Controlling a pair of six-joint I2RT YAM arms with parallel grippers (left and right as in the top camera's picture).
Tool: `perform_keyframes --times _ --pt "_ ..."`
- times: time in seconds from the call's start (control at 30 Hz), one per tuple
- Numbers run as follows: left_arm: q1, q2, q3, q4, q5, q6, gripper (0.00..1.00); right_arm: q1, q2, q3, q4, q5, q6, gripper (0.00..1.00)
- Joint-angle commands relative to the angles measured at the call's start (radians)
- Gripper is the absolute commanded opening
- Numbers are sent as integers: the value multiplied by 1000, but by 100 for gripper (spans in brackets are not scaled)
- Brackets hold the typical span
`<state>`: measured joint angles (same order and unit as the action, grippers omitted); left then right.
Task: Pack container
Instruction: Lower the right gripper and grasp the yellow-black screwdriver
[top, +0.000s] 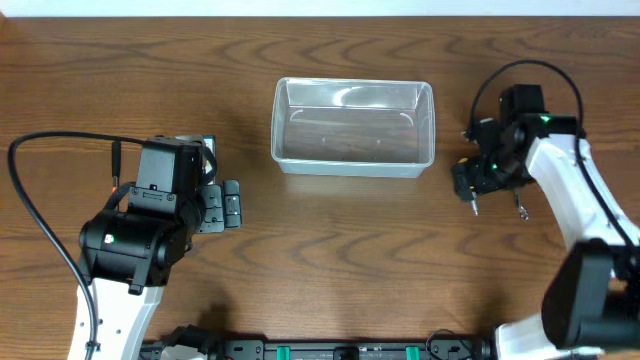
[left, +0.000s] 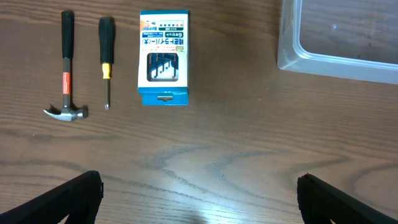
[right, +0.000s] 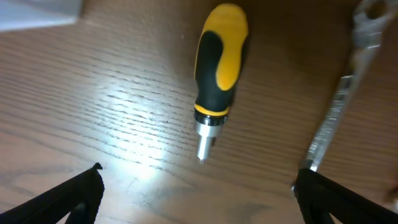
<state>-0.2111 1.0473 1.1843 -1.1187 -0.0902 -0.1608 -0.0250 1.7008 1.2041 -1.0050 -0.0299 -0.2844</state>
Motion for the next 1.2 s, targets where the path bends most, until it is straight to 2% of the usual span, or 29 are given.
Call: perform_keyframes --times 0.0,0.4,1.03,1.17 --pt "5 18 11 -2 -16 -13 98 -7 60 51 -1 -13 0 99" --pt "5 84 11 31 -16 -17 98 -8 204 184 -5 -13 -1 99" --pt "5 84 11 39 -16 -17 98 -9 321 186 -3 -12 -1 99" --pt "5 84 11 39 -16 -17 98 -12 338 185 -3 -11 -1 95"
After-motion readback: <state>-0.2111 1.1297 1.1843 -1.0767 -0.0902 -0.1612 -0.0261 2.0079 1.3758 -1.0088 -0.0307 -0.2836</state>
